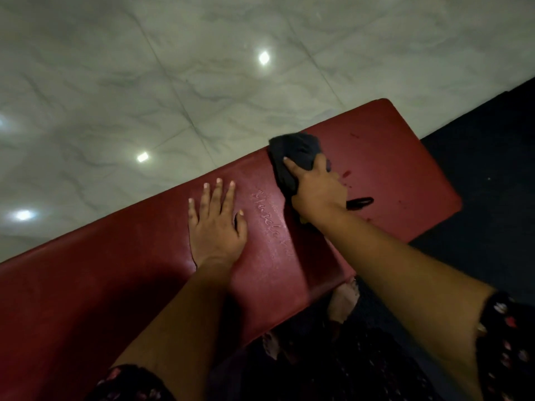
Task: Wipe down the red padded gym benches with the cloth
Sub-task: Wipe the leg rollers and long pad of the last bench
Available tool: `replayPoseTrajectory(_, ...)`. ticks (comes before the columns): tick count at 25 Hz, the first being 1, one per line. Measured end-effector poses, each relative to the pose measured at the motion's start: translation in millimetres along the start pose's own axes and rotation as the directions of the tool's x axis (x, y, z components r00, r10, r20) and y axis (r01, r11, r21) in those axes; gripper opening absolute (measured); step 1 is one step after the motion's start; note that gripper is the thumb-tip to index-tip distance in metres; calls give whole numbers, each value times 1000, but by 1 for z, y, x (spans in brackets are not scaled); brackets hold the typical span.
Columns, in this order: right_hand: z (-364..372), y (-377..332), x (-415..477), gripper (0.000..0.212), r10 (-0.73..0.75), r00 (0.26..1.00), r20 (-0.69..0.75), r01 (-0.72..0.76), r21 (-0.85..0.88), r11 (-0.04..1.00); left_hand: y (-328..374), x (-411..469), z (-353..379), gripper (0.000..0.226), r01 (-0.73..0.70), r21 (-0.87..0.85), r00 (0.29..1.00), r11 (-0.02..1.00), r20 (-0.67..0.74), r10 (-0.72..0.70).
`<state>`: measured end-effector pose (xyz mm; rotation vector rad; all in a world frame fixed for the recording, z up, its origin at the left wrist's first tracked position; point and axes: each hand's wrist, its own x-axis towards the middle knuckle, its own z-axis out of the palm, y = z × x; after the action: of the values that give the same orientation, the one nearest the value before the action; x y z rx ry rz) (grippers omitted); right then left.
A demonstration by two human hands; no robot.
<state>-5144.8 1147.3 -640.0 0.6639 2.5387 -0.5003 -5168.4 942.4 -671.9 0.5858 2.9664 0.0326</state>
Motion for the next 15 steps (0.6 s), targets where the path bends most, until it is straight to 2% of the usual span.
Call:
replayPoseTrajectory(4,33,58,-80,81,-62,998,16,63,-132,989,-1,0,-1,62,-2,-1,1000,1000,7,2)
replayPoseTrajectory(6,51,83,-117,93,-47,997,57,56,-157,986,1,1,-2,63,7,-12,1000,1000,23,-7)
replayPoseTrajectory(9,67,118,-145,110,-59,997,41,65,-172,983,2,5,-12,63,48,-75,998,996,32,-45)
replayPoseTrajectory(11,67,134,-146,104,-38,999,26,42,-164,986,9,19,-18,65,54,-130,999,990,2,-55)
replayPoseTrajectory(13,59,137,-131,94,49,998,41,-43,-123,991,23,33,-15,70,-10,-102,999,995,-34,7)
replayPoseTrajectory(15,45,129,-104,85,86,995,57,-81,-87,993,48,41,-4,74,-90,-60,996,994,7,90)
